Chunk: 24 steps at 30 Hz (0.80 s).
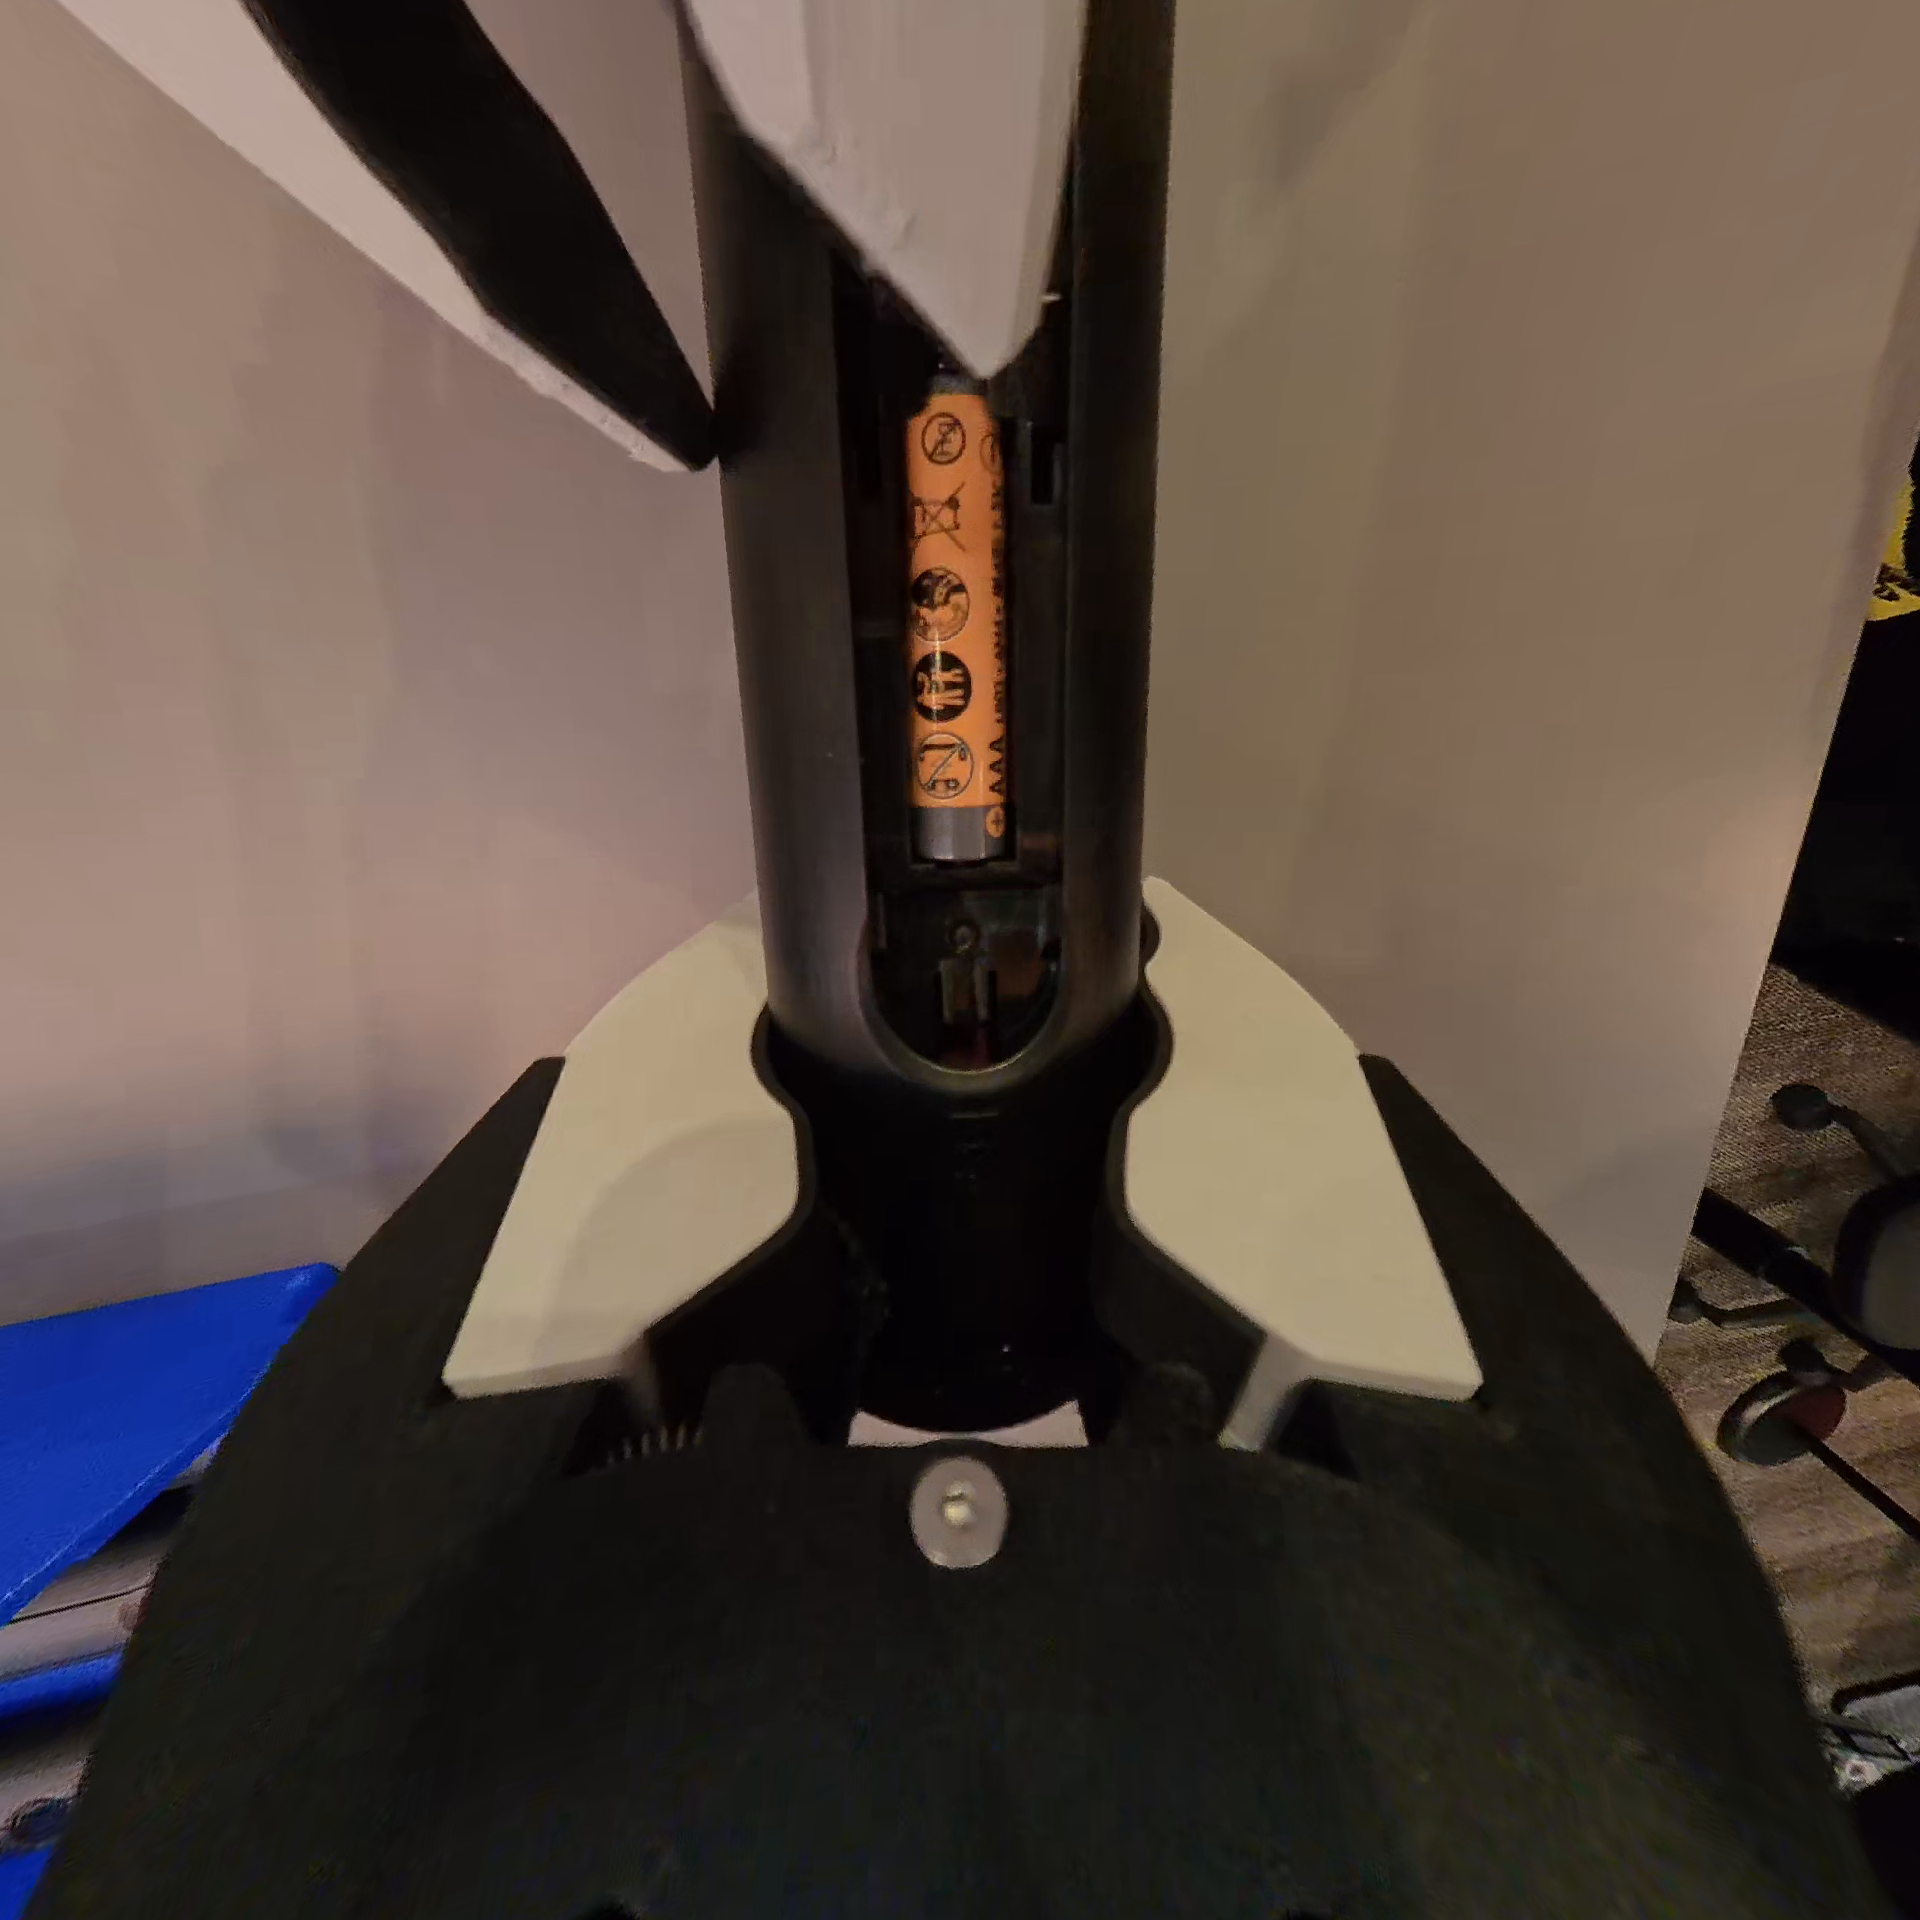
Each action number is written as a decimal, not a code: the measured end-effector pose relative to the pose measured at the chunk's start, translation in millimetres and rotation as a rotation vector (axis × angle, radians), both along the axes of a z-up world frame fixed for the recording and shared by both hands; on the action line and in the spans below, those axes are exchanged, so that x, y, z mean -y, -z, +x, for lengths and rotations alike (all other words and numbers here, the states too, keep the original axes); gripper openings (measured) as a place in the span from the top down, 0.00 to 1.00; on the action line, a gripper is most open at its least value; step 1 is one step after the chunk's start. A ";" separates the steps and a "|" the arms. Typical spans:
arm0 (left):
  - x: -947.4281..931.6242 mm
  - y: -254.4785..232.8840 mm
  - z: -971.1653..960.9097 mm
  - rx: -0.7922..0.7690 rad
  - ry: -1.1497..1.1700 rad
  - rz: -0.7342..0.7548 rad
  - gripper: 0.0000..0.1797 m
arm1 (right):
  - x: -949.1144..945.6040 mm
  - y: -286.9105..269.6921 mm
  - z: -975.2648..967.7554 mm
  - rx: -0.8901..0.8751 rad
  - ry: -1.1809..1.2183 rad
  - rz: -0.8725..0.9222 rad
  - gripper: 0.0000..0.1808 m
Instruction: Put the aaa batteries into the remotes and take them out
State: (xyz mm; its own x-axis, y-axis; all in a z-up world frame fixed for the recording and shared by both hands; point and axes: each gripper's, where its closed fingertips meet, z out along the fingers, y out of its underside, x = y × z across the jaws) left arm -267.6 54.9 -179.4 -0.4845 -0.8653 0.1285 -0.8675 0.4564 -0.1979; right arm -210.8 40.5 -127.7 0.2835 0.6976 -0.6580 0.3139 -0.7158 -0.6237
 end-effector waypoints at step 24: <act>-4.8 -6.1 3.2 0.029 0.000 0.038 0.67 | 3.8 -1.3 1.4 -0.124 -0.024 -0.120 0.80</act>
State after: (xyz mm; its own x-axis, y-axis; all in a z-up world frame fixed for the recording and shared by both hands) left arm -264.5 59.7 -173.3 -0.4873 -0.8695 0.0812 -0.8618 0.4638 -0.2054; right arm -209.4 36.7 -126.4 0.1793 0.6173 -0.7660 0.2582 -0.7809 -0.5689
